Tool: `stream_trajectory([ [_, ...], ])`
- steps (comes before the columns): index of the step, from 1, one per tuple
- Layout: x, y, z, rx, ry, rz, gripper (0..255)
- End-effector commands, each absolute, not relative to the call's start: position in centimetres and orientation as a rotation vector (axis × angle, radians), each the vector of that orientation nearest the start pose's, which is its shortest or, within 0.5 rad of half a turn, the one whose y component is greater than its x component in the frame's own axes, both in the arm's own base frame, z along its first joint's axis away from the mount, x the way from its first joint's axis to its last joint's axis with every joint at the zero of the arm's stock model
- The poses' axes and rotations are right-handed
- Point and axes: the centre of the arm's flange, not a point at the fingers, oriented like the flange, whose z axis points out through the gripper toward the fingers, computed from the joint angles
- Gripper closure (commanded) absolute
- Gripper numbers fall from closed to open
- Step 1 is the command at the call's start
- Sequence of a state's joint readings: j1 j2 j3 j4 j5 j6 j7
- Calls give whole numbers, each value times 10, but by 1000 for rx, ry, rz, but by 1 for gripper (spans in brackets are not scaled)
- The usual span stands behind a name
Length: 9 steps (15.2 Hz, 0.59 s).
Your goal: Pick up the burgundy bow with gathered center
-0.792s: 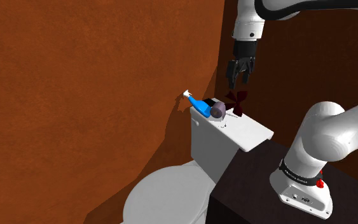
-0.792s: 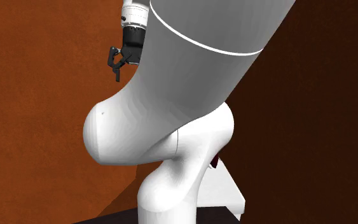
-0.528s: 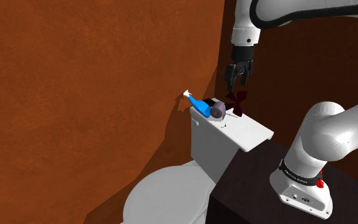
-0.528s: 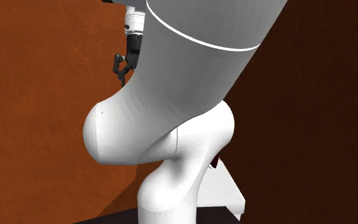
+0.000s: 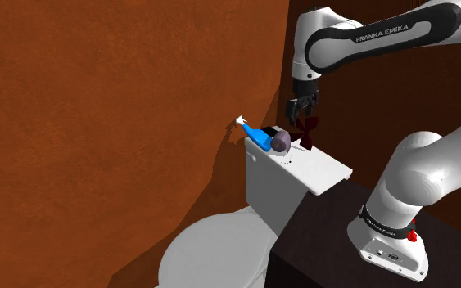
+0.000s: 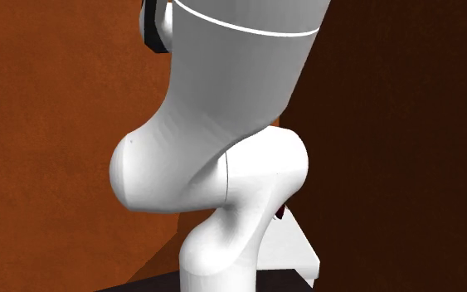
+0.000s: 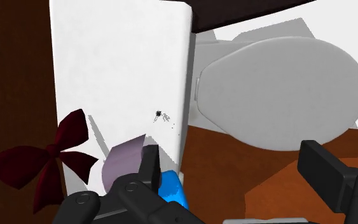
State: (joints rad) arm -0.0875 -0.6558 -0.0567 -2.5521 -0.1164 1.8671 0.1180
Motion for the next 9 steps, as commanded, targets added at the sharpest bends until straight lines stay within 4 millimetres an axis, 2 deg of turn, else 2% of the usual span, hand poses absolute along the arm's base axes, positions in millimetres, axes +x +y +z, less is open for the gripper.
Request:
stream_trajectory([
  [1,351,-70,461,-3233,358,33,0],
  [9,382,-132,401,-3363,425,-17,0],
])
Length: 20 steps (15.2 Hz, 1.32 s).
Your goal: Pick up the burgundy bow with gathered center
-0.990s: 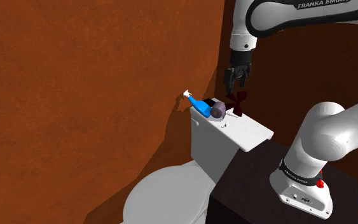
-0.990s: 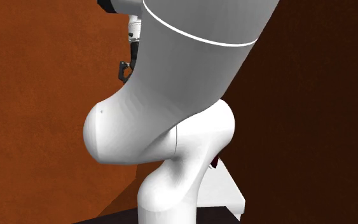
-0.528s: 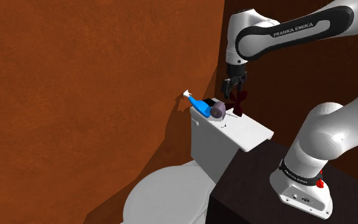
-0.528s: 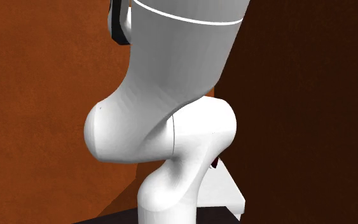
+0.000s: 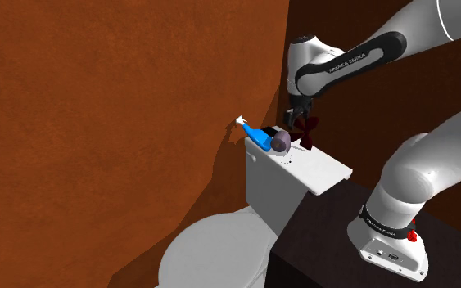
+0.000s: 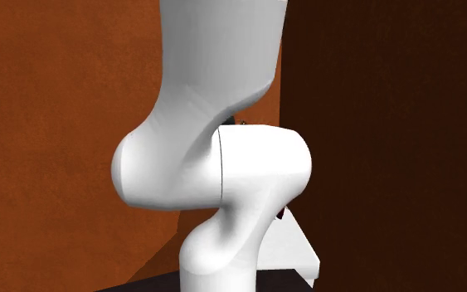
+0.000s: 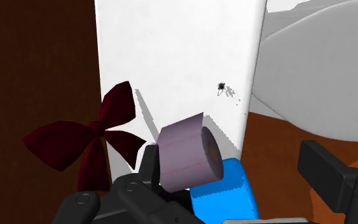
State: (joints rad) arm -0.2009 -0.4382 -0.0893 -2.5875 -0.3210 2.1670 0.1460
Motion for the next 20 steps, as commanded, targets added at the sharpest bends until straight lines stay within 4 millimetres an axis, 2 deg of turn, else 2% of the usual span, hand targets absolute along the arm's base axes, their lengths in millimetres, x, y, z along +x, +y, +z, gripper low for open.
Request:
stream_trajectory([
  [1,386,-141,394,-3379,434,-23,0],
  [10,419,-221,339,-3521,516,-85,0],
  [18,447,-300,301,-3644,596,-146,0],
  [20,447,-301,296,-3646,597,-147,0],
])
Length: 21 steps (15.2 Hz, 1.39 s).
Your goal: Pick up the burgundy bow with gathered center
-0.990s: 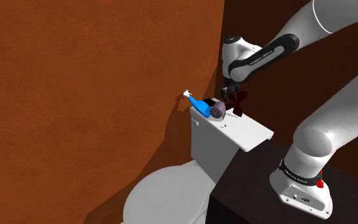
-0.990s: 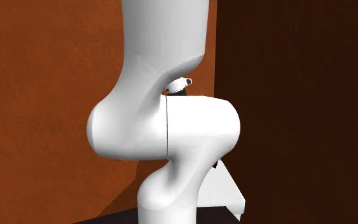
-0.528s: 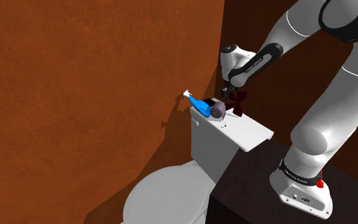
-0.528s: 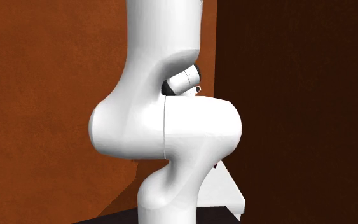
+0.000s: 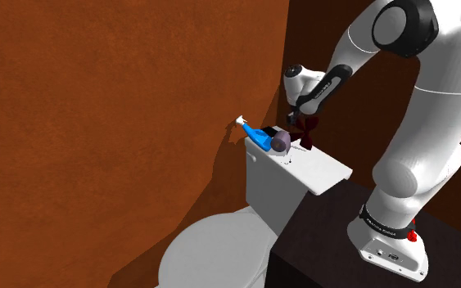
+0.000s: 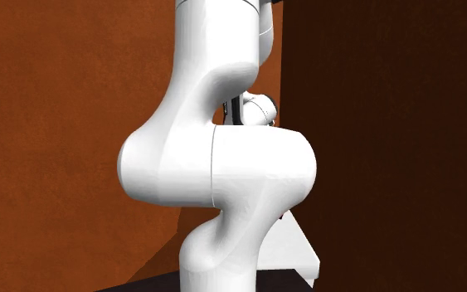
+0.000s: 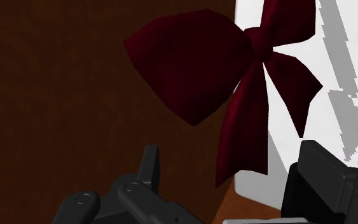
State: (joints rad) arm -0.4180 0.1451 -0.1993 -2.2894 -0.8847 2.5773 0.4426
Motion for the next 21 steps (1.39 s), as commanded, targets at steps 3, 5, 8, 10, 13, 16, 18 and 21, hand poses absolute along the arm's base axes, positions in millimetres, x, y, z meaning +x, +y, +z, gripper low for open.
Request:
stream_trajectory([
  [3,447,-301,280,2550,-417,103,0],
  [5,447,-301,269,2550,-417,103,0],
  [8,447,-301,261,2550,-417,103,0],
  [10,446,-301,261,2550,-417,103,255],
  [13,446,-301,261,2550,-417,103,255],
  [16,446,-301,261,2550,-417,103,255],
  [18,447,-301,261,2550,-417,103,255],
  [21,447,-301,277,2550,-417,103,255],
])
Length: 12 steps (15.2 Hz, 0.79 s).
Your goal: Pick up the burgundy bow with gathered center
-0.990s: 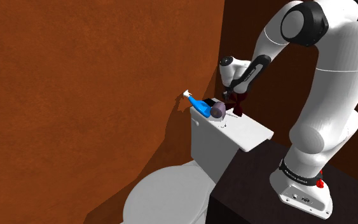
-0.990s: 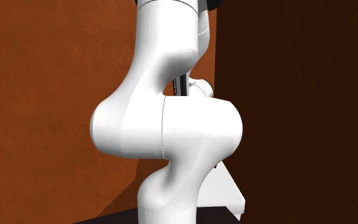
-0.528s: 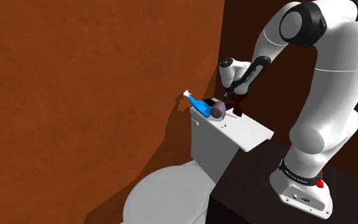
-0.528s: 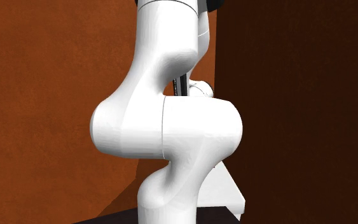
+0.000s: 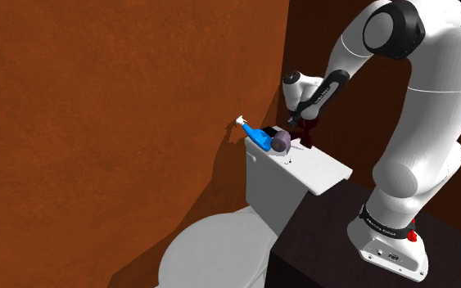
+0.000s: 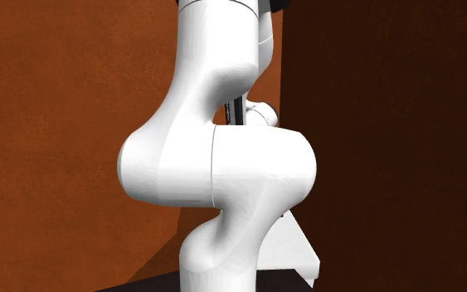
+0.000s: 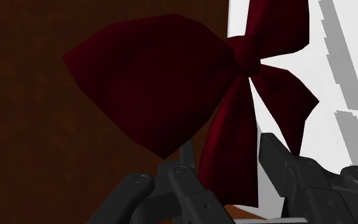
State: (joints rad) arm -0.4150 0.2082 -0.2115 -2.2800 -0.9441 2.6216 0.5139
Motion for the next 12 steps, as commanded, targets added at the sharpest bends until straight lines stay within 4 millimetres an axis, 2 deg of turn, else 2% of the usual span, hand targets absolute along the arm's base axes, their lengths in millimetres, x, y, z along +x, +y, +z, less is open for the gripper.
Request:
stream_trajectory([
  [1,447,-301,282,2550,-417,103,255],
  [12,447,-301,340,2550,-417,103,255],
])
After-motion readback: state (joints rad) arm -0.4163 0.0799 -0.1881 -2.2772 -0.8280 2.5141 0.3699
